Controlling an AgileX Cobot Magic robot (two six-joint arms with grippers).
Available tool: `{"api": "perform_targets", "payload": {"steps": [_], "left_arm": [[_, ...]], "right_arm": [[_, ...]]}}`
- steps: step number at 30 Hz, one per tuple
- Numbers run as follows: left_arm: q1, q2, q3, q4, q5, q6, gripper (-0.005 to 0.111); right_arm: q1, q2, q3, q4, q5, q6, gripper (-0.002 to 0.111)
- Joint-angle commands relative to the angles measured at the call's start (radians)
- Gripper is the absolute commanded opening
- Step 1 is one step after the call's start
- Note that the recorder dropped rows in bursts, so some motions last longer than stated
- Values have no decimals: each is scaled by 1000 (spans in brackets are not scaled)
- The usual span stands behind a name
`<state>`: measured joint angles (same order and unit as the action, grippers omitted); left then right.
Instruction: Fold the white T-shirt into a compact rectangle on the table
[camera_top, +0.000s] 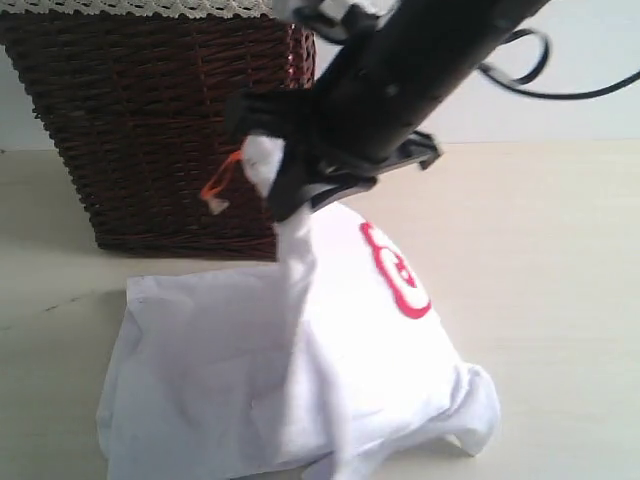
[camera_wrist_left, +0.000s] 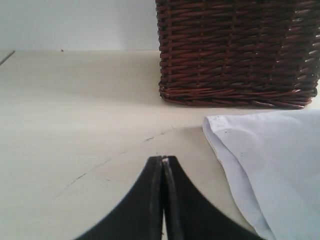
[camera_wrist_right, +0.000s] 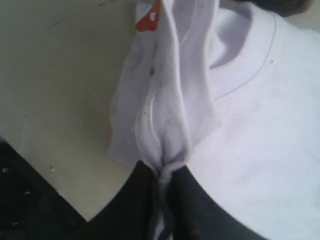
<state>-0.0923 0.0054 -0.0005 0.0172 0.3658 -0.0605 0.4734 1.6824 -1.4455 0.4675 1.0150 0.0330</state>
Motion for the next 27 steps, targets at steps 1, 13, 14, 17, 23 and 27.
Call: {"api": "perform_targets", "payload": {"steps": [1, 13, 14, 17, 23, 27], "left_arm": [[3, -5, 1, 1, -12, 0, 0], [3, -5, 1, 1, -12, 0, 0], [3, -5, 1, 1, -12, 0, 0], [3, -5, 1, 1, -12, 0, 0], [3, -5, 1, 1, -12, 0, 0], [3, -5, 1, 1, -12, 0, 0]], "right_arm": [[137, 90, -14, 58, -153, 6, 0], [253, 341, -126, 65, -168, -58, 64], [253, 328, -150, 59, -140, -76, 65], [253, 273, -204, -23, -77, -83, 63], [253, 119, -210, -494, 54, 135, 43], [253, 25, -121, -491, 137, 68, 17]]}}
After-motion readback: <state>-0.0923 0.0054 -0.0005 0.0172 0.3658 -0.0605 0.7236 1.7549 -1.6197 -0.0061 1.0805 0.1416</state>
